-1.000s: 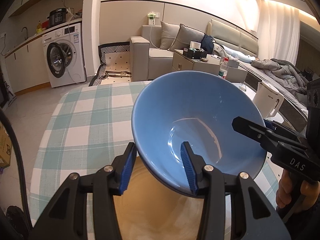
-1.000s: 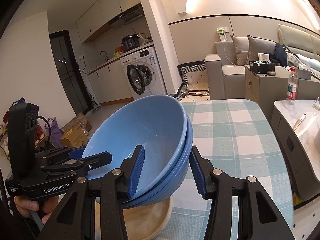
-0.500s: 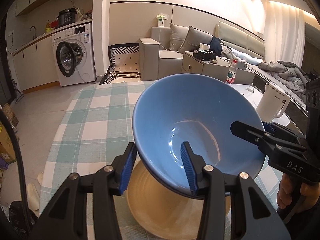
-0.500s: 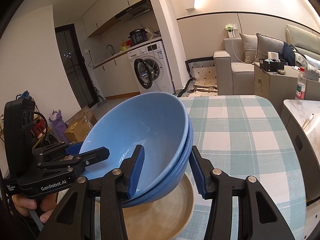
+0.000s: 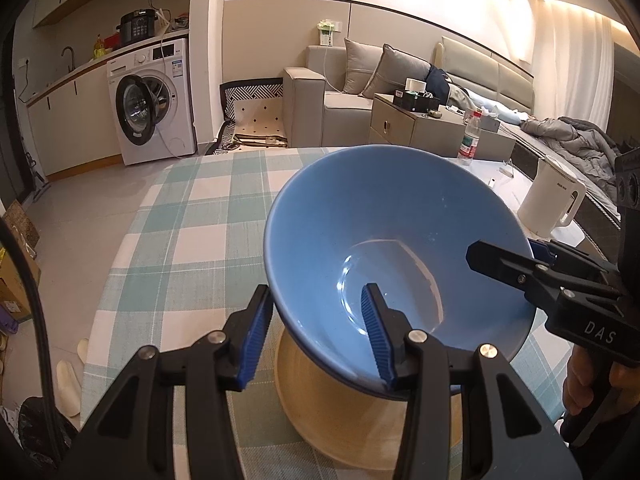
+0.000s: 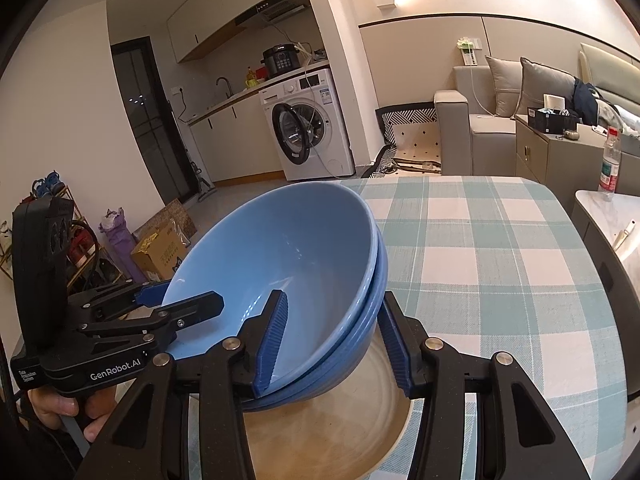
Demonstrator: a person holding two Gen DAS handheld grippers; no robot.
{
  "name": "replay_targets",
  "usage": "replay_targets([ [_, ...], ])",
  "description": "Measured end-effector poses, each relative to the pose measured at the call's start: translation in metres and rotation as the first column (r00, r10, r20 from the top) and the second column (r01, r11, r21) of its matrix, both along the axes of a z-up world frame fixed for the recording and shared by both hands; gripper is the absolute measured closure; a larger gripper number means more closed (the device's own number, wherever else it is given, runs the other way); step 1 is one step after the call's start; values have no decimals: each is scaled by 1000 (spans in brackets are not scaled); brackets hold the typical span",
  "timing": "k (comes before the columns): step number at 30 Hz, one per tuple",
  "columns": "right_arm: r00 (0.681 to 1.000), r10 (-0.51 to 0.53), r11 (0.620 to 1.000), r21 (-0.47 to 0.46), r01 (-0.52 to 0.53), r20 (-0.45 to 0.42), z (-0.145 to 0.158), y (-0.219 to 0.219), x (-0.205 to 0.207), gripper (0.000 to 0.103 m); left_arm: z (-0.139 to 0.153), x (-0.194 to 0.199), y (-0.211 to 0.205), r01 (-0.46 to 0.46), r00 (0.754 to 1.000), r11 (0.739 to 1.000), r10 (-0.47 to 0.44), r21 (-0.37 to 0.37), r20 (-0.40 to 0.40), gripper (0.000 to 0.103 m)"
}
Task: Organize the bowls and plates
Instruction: 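Lift the bowl stack with both grippers and carry it over the beige plates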
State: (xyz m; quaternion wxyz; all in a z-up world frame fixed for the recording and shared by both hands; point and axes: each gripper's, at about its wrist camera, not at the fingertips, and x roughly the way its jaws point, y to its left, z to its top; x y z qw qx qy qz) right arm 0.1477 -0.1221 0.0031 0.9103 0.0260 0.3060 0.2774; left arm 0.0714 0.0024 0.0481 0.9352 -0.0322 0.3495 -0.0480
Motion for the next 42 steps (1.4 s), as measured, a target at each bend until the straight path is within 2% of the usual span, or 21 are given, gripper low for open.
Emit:
replay_targets([
  [20, 997, -35, 999, -32, 33, -65, -30, 9, 1, 54, -20, 3, 6, 26, 999, 1000, -26, -16, -22, 58],
  [27, 997, -40, 999, -26, 38, -64, -31, 6, 5, 52, -21, 3, 6, 36, 999, 999, -36, -29, -15, 58],
  [33, 998, -60, 997, -52, 59, -28, -29, 8, 1, 51, -26, 6, 6, 43, 999, 998, -43, -51, -9, 57],
  [42, 999, -46, 996, -75, 44, -14, -30, 12, -1, 44, -26, 6, 5, 43, 999, 998, -44, -47, -7, 57],
])
